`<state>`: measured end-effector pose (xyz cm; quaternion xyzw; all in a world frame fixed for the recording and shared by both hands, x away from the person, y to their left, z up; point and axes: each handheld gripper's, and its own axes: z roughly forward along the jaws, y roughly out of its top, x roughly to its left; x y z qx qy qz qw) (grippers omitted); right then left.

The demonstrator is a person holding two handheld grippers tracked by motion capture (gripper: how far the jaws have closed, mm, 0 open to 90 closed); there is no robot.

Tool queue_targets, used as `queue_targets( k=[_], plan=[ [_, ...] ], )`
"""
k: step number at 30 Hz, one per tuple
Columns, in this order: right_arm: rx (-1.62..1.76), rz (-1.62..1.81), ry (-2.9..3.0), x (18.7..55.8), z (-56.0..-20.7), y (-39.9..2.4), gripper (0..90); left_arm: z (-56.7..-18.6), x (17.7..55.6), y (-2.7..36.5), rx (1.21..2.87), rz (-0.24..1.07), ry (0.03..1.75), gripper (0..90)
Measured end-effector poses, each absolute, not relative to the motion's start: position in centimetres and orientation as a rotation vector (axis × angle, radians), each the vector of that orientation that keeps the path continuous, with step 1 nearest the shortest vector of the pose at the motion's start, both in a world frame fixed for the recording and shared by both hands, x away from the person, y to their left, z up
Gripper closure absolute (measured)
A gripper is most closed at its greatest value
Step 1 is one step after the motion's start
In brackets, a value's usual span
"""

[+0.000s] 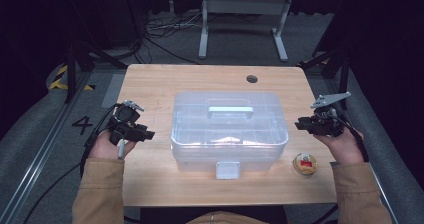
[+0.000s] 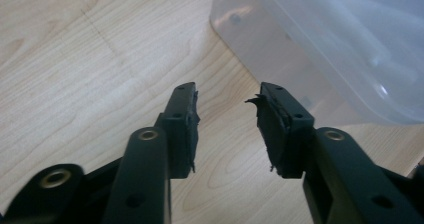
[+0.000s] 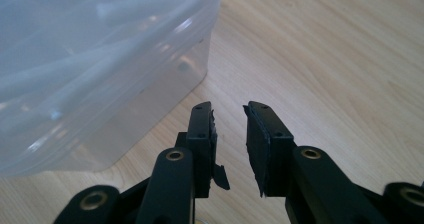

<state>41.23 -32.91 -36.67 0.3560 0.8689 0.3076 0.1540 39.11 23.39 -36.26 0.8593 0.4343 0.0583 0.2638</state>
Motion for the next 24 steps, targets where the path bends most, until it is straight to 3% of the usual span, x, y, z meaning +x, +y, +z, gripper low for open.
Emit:
queue_targets(
  k=[5, 13, 24],
  plan=[
    [0.990, 0.904, 2.504, 40.97, -36.54, -32.70, 71.4, -35.97, 39.30, 23.74, 2.251, 0.122, 1.177, 61.6],
    [1.004, 0.915, 2.495, 40.91, -36.66, -32.84, 68.9, -35.72, 39.33, 23.45, 2.296, 0.151, 1.101, 63.5],
    [1.025, 0.946, 2.494, 40.72, -36.75, -33.20, 68.3, -35.38, 39.55, 23.53, 2.287, 0.062, 1.108, 64.5]
  ],
)
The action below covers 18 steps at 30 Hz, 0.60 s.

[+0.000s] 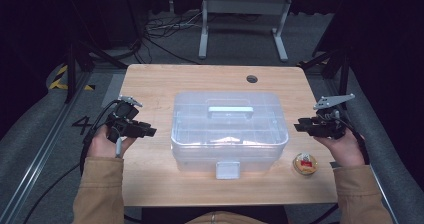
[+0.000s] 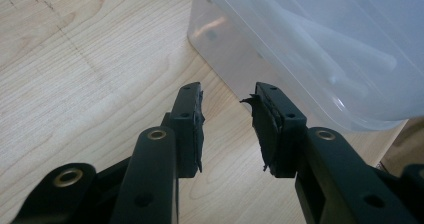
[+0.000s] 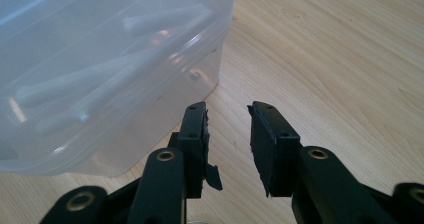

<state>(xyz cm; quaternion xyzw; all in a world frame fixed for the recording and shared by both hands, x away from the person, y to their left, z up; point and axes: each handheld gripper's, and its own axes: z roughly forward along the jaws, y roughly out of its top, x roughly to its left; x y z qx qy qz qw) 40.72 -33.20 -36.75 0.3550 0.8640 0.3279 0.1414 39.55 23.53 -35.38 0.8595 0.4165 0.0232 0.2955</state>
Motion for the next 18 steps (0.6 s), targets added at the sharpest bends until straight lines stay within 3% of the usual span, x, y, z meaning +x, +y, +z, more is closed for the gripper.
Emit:
queue_targets(
  k=[18],
  plan=[
    [1.065, 0.983, 2.494, 40.5, -36.5, -33.7, 66.2, -30.6, 39.0, 20.9, 2.281, 0.081, 0.947, 59.7]
  ],
)
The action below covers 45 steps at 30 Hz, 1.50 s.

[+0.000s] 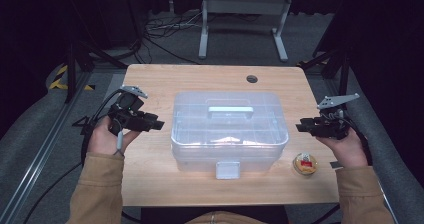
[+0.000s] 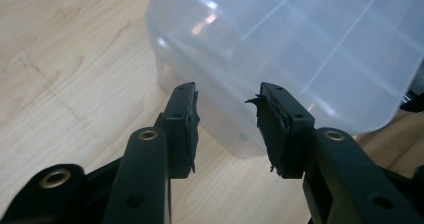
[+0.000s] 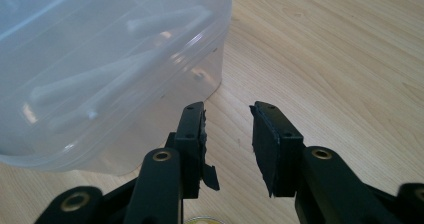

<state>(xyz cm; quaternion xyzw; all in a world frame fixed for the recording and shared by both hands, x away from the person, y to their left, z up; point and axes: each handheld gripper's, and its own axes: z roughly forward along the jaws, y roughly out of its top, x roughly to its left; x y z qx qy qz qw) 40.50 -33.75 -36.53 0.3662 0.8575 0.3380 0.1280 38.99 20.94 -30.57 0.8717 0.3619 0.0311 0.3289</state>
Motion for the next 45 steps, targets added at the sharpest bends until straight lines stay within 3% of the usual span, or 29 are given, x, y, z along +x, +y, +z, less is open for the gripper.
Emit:
queue_targets(
  k=[15, 45],
  plan=[
    [1.071, 1.007, 2.503, 40.1, -36.7, -33.8, 65.0, -28.4, 40.1, 15.6, 2.342, 0.092, 0.770, 54.7],
    [1.050, 1.015, 2.527, 40.0, -37.0, -33.3, 64.1, -29.3, 42.4, 8.6, 2.421, 0.065, 0.602, 49.2]
  ],
)
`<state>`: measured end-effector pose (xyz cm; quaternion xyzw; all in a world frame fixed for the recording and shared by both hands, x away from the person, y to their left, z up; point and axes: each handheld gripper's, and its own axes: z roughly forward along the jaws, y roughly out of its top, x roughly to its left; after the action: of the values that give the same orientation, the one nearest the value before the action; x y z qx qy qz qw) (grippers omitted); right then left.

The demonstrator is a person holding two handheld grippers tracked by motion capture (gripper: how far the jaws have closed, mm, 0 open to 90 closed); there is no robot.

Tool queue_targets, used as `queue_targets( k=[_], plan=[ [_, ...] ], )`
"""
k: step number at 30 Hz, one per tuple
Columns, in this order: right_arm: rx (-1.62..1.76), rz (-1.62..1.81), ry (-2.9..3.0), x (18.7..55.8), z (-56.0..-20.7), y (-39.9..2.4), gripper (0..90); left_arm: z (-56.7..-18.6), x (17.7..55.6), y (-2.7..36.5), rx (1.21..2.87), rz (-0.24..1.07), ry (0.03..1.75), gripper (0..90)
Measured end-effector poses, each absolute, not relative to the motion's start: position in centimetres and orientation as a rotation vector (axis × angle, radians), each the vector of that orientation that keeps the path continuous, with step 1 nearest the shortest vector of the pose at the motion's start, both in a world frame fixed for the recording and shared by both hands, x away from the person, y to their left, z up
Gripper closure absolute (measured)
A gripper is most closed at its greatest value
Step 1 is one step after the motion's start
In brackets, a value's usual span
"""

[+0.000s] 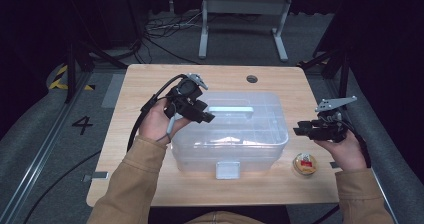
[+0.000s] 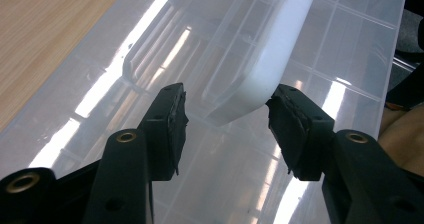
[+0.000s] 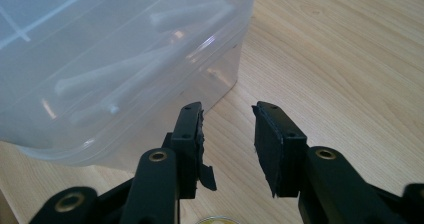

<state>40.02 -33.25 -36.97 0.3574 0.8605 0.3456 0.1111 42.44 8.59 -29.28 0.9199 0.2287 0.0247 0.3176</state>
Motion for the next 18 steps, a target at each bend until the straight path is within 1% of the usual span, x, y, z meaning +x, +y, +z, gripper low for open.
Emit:
queue_targets(
  k=[3, 7, 10, 12, 13, 14, 16, 17, 18],
  plan=[
    [1.045, 1.011, 2.532, 40.0, -37.0, -33.2, 64.0, -29.3, 42.5, 8.2, 2.420, 0.069, 0.597, 49.5],
    [1.041, 1.013, 2.536, 40.0, -37.0, -33.1, 64.0, -29.5, 42.5, 7.7, 2.429, 0.070, 0.582, 52.2],
    [1.041, 1.014, 2.537, 40.0, -37.1, -33.0, 64.0, -29.6, 42.5, 7.4, 2.449, 0.078, 0.563, 57.1],
    [1.039, 1.014, 2.539, 40.0, -37.1, -33.0, 64.0, -29.6, 42.4, 7.2, 2.458, 0.098, 0.547, 63.5],
    [1.039, 1.014, 2.539, 40.0, -37.1, -33.0, 64.0, -29.6, 42.4, 7.2, 2.458, 0.098, 0.547, 68.3],
    [1.037, 1.016, 2.541, 40.0, -37.0, -32.9, 64.0, -29.5, 42.2, 7.1, 2.465, 0.139, 0.549, 70.6],
    [1.038, 1.022, 2.542, 40.0, -37.0, -32.9, 64.2, -29.4, 42.1, 7.1, 2.470, 0.162, 0.547, 73.4],
    [1.038, 1.022, 2.542, 40.0, -37.0, -32.9, 64.2, -29.4, 42.0, 7.0, 2.480, 0.200, 0.549, 73.4],
    [1.040, 1.037, 2.544, 40.0, -37.0, -33.0, 64.5, -29.3, 41.8, 6.9, 2.484, 0.222, 0.556, 75.5]
  ],
)
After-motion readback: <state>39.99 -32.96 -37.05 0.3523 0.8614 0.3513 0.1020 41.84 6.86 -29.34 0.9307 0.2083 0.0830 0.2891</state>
